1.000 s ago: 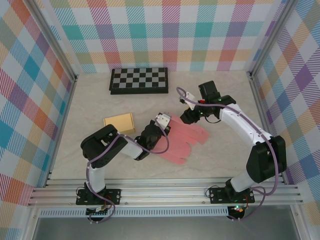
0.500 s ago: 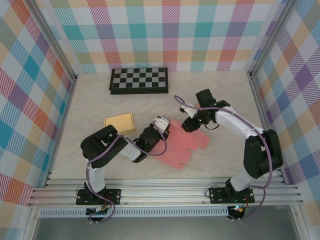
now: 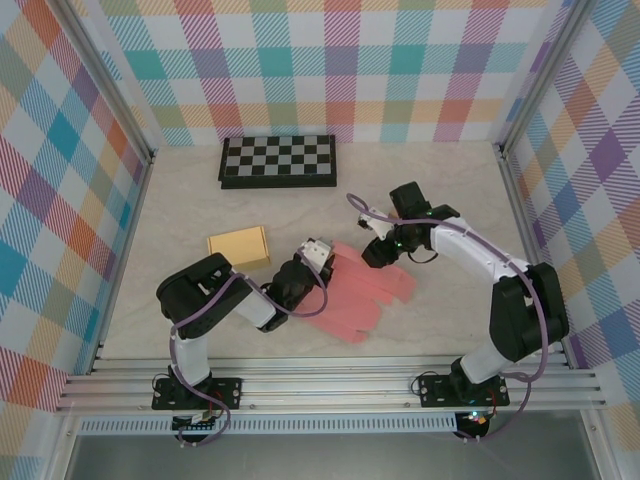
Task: Fold the paper box
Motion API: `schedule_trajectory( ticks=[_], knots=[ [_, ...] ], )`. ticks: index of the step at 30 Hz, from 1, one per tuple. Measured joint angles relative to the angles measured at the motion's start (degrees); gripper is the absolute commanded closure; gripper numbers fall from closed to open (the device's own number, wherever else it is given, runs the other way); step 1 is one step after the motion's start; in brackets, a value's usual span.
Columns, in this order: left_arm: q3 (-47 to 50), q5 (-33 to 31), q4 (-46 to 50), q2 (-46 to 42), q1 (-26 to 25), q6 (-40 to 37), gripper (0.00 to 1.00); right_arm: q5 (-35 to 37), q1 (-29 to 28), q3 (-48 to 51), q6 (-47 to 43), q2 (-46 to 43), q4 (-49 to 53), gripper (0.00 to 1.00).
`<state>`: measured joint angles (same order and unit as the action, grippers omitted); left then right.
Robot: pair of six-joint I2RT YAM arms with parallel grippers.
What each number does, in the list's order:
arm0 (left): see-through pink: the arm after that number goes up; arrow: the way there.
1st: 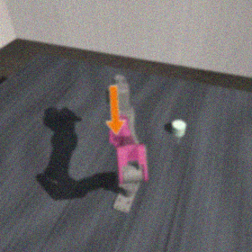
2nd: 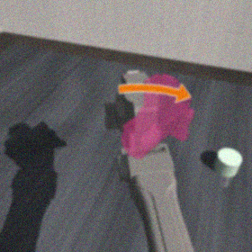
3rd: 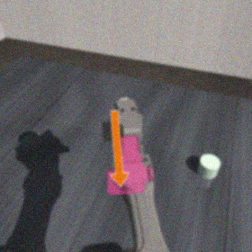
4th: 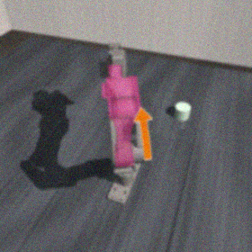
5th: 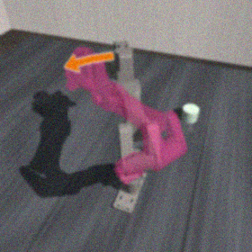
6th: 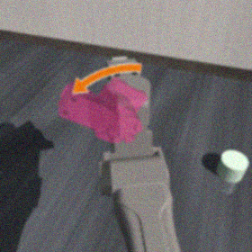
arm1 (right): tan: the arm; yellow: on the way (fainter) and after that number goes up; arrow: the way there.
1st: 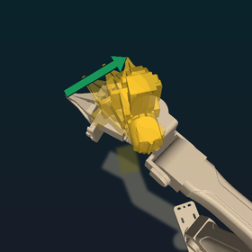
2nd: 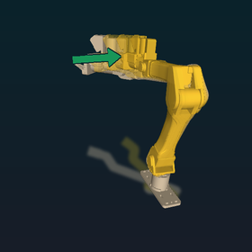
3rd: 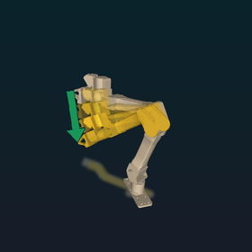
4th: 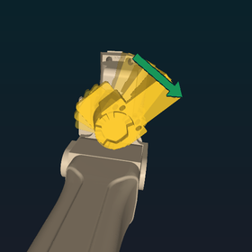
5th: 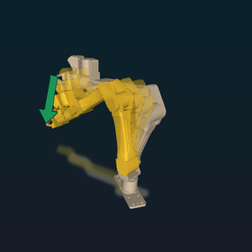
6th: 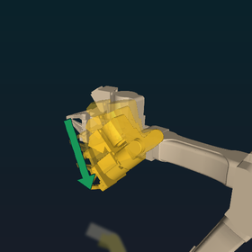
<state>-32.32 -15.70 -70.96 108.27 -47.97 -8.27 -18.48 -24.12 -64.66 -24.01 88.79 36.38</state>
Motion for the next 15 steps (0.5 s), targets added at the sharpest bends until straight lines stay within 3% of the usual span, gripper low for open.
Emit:
schedule_trajectory(
  ticks=[8,12,15],
  knots=[
    [-0.70,-0.20,0.00,0.57,0.00,-0.02,0.91,0.02,0.00,-1.20,0.87,-0.79,1.22,0.60],
    [0.74,-0.22,-1.29,0.57,0.00,-0.13,0.70,0.02,-0.26,0.46,1.79,-0.96,1.01,0.61],
    [2.16,0.11,-1.60,0.57,-0.02,-0.50,0.66,0.07,-1.31,2.01,2.56,-0.96,0.87,0.61]
  ],
)
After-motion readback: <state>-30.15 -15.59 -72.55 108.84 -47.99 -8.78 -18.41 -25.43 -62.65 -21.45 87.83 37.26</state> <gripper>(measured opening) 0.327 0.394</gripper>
